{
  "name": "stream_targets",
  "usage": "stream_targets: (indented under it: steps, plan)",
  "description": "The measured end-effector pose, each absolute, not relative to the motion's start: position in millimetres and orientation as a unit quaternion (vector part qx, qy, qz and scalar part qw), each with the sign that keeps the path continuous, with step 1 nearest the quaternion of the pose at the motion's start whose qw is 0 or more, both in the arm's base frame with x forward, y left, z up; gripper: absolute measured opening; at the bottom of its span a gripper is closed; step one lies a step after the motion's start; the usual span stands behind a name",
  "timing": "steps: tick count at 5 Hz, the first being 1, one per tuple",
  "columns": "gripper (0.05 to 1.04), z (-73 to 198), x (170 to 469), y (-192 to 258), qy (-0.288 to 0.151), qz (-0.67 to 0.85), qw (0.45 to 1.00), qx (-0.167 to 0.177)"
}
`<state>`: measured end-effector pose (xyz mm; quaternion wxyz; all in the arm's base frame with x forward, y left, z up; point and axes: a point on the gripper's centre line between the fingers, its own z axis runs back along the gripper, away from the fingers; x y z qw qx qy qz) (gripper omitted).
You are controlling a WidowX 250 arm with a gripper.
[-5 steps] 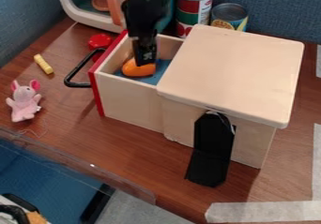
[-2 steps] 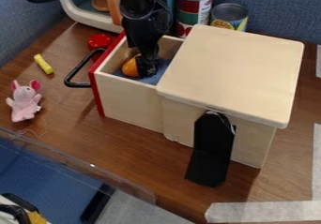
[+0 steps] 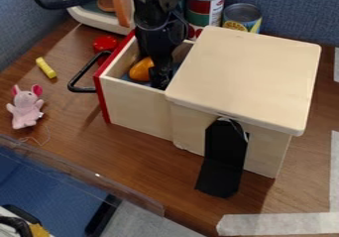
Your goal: Take the orange object out of the drawer and put it on the left side of the table.
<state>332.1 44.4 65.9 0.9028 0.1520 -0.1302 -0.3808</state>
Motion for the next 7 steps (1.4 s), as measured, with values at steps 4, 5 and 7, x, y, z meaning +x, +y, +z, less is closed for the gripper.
stream_targets:
  steps: [4, 5, 7]
  plan:
    - [0.619, 62, 335, 49, -0.133, -0.378, 0.907, 0.129]
    - [0.619, 79, 333, 46, -0.15, -0.38, 0.905, 0.123]
    - [0.619, 130, 322, 47, -0.204, -0.365, 0.902, 0.11]
